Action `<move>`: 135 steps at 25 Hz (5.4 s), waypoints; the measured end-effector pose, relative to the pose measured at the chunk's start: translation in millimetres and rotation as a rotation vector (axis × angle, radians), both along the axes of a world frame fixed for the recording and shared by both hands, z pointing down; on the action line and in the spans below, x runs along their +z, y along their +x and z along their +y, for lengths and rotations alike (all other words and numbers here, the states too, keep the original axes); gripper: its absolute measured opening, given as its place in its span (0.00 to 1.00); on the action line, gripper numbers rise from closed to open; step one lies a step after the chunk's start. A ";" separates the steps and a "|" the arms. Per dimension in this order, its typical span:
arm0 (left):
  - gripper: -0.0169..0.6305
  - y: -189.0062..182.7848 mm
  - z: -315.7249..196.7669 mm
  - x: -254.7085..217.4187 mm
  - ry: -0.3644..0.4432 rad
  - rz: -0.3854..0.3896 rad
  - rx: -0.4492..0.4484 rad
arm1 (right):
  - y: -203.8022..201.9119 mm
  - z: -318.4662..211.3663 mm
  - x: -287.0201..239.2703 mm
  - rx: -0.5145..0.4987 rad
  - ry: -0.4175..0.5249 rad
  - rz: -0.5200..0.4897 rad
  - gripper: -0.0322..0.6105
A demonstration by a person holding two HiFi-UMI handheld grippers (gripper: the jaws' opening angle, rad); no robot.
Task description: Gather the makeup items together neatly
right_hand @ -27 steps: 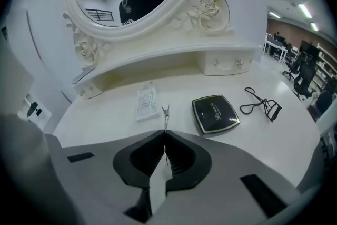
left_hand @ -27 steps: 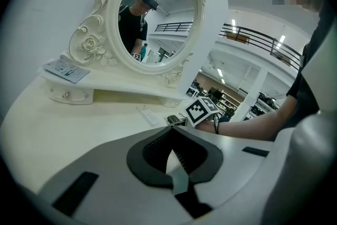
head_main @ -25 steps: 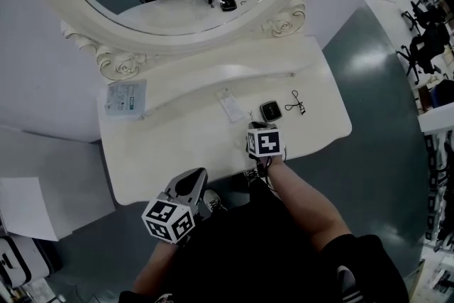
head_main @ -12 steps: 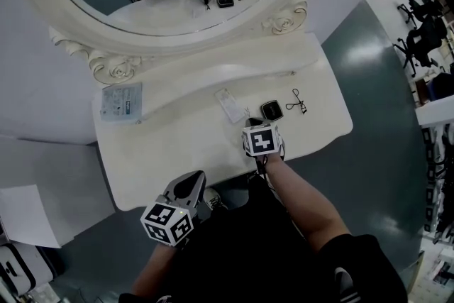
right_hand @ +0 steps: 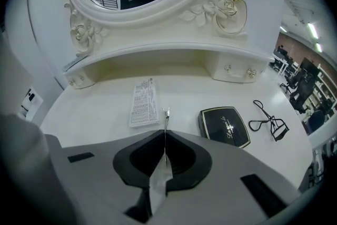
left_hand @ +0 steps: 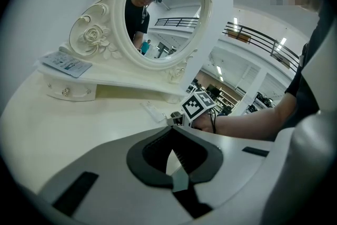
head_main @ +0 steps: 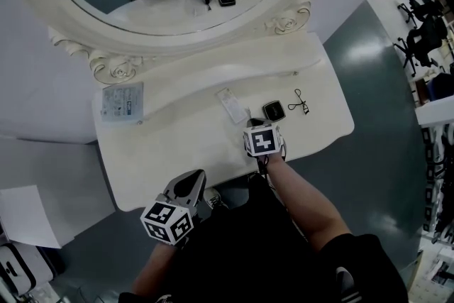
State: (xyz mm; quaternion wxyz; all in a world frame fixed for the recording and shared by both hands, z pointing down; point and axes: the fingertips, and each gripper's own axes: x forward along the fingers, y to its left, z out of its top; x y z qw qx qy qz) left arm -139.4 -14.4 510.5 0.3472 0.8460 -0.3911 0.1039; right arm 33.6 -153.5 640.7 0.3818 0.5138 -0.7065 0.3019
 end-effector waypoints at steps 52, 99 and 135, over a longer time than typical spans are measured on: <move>0.04 -33.8 14.2 2.9 -0.023 -0.009 -0.173 | -84.3 -67.7 -11.5 -0.230 0.018 0.056 0.42; 0.04 -59.2 29.5 8.7 -0.012 -0.016 -0.004 | -102.5 -2.4 -6.5 0.001 0.007 -0.019 0.42; 0.04 40.2 72.4 -63.7 0.119 0.077 0.140 | -33.1 173.7 -225.6 -0.147 0.356 -0.624 0.10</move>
